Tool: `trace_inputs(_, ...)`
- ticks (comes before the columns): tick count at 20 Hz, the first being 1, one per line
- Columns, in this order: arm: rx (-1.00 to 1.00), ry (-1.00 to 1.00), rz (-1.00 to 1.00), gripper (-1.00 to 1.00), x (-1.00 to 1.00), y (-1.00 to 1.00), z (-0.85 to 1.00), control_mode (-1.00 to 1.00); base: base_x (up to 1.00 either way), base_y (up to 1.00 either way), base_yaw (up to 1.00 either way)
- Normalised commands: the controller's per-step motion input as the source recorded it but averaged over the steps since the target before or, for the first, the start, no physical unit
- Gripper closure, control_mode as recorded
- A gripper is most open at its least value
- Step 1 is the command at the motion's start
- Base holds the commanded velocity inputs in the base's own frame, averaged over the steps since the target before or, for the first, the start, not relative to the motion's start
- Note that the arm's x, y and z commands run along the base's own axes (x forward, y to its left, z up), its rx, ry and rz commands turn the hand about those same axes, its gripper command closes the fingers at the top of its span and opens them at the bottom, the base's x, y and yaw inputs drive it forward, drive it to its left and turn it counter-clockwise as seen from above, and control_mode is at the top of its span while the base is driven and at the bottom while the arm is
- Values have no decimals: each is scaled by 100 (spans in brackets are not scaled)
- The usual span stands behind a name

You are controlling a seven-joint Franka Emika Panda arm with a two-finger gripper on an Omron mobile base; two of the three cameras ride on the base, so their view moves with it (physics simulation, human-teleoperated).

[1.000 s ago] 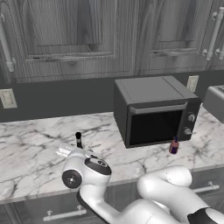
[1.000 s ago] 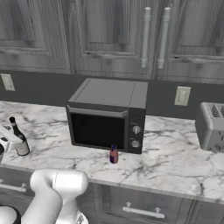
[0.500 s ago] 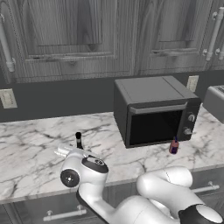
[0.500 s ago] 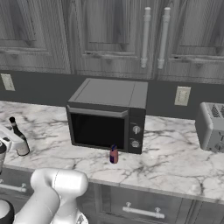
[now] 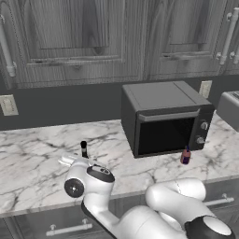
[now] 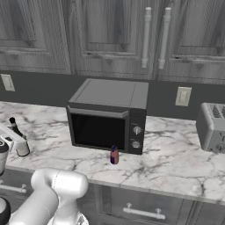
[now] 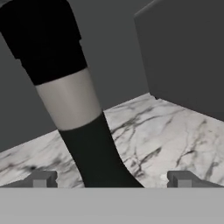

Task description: There is a wine glass and glass cup on the dining counter. Place the wine bottle next to the wine glass and the juice bottle next to the glass cup.

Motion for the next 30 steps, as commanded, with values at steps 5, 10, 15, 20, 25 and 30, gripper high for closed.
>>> trace_inputs(5, -3, 0, 0, 100, 3, 1, -4, -100, 0, 0, 0)
trace_inputs(10, -2, 2, 0, 100, 0, 0, -2, -100, 0, 0, 0)
trace_inputs(15, -1, 1, 0, 100, -1, 0, 0, -100, 0, 0, 0)
trace_inputs(20, 0, 0, 0, 100, -31, -5, 27, -100, 0, 0, 0)
trace_inputs(25, 0, 0, 0, 100, -45, -17, 33, -100, 0, 0, 0)
trace_inputs(30, 0, 0, 0, 100, -41, -28, 33, -100, 0, 0, 0)
